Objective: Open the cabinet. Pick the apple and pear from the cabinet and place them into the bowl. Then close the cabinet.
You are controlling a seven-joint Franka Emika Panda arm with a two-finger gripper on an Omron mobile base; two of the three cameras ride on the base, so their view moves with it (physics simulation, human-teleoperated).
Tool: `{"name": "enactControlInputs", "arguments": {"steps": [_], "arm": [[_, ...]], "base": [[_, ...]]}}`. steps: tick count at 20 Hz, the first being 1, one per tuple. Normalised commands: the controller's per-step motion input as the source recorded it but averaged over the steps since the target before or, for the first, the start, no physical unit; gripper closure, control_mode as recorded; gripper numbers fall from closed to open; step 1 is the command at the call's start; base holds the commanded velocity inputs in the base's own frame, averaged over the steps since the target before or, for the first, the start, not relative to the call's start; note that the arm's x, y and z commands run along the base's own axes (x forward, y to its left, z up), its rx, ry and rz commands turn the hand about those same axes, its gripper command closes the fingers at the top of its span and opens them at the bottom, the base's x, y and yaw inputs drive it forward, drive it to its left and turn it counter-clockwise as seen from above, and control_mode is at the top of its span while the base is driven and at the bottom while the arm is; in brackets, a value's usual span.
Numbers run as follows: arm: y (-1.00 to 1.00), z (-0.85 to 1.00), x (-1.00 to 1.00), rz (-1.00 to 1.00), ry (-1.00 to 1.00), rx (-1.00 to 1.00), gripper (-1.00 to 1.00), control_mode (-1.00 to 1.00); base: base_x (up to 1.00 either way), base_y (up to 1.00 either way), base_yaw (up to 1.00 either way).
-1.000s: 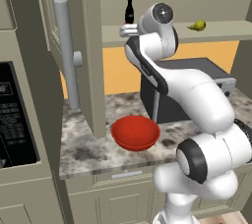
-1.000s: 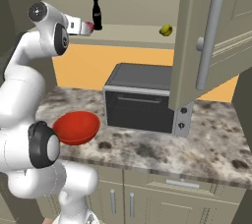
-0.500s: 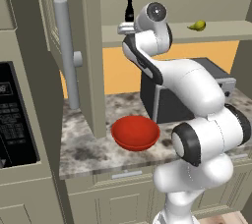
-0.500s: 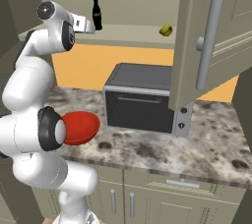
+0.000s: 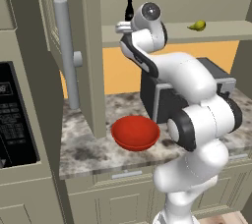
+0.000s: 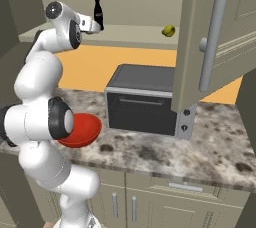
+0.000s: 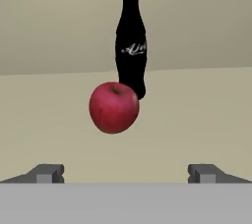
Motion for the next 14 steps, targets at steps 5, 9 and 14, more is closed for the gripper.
{"name": "enactControlInputs", "arguments": {"steps": [5,9,14], "arm": [[0.09,-0.03,0.44,0.0,0.01,0.0,-1.0,-1.0],[0.14,0.0,0.44,0.0,0.03,0.0,-1.0,-1.0],[0.03,0.0,0.39,-0.01,0.06,0.0,-1.0,-1.0]], "base": [[0.0,0.0,0.0],[0.0,0.0,0.0],[0.0,0.0,0.0]]}}
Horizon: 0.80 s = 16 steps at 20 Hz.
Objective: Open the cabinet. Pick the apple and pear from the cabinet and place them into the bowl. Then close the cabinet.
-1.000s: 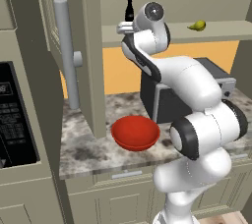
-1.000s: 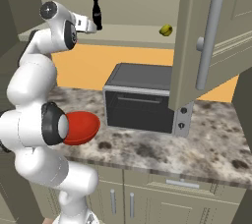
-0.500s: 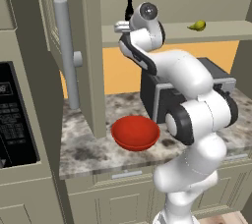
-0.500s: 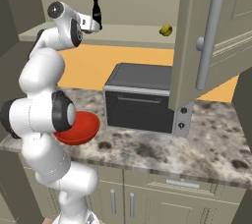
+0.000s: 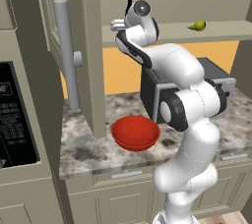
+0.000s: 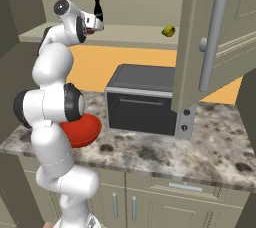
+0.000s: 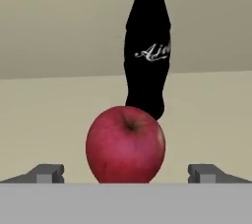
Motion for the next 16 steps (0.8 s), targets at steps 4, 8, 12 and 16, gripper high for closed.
{"name": "enactControlInputs", "arguments": {"steps": [4,8,12,16], "arm": [[0.0,0.0,0.37,-0.02,0.06,0.0,-1.0,-1.0],[0.01,-0.05,0.35,-0.02,0.03,0.0,-1.0,-1.0],[0.02,-0.16,0.36,-0.01,0.0,0.0,-1.0,-1.0],[0.01,-0.2,0.36,-0.01,0.0,0.0,-1.0,-1.0]], "base": [[0.0,0.0,0.0],[0.0,0.0,0.0],[0.0,0.0,0.0],[0.0,0.0,0.0]]}}
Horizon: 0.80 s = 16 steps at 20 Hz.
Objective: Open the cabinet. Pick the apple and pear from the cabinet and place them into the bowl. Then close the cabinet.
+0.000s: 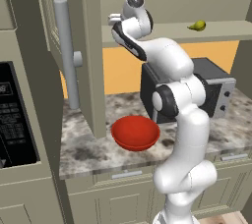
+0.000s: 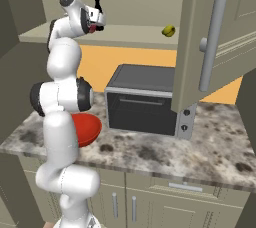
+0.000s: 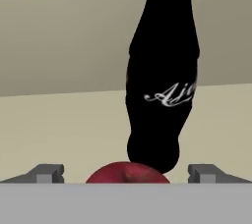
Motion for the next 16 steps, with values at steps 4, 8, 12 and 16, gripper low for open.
{"name": "enactControlInputs", "arguments": {"steps": [4,8,12,16], "arm": [[0.0,-0.3,0.23,0.0,0.01,0.0,-1.0,-1.0],[0.0,-0.42,0.01,0.0,0.06,0.0,-1.0,-1.0],[0.0,-0.54,-0.02,0.0,0.11,0.01,1.0,-1.0],[0.0,-0.45,0.0,0.0,0.06,0.02,1.0,-1.0]], "base": [[0.0,0.0,0.0],[0.0,0.0,0.0],[0.0,0.0,0.0],[0.0,0.0,0.0]]}}
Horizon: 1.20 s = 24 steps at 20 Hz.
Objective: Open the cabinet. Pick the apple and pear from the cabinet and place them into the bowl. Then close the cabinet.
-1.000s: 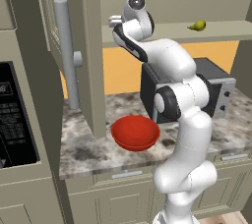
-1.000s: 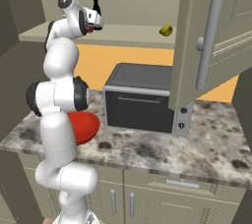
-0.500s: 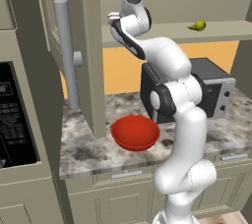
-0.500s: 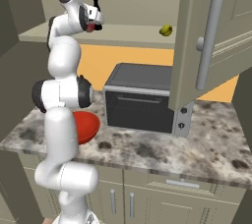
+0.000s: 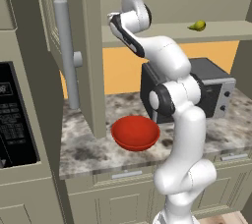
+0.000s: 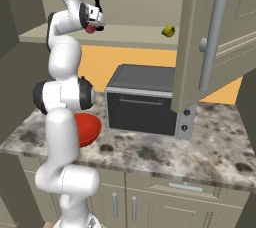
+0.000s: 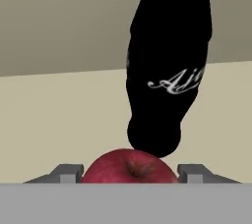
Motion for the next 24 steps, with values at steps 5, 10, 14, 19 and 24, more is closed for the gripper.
{"name": "enactControlInputs", "arguments": {"steps": [5,10,14,19,24], "arm": [[0.0,-0.38,0.0,0.0,0.0,0.0,1.0,-1.0],[0.0,-0.48,0.0,0.0,-0.02,0.0,1.0,-1.0],[0.0,-0.44,-0.17,-0.01,-0.1,0.0,1.0,-1.0],[0.0,-0.26,-0.57,-0.04,-0.2,0.0,1.0,-1.0],[0.0,-0.2,-0.67,-0.04,-0.13,0.0,1.0,-1.0]], "base": [[0.0,0.0,0.0],[0.0,0.0,0.0],[0.0,0.0,0.0],[0.0,0.0,0.0],[0.0,0.0,0.0]]}}
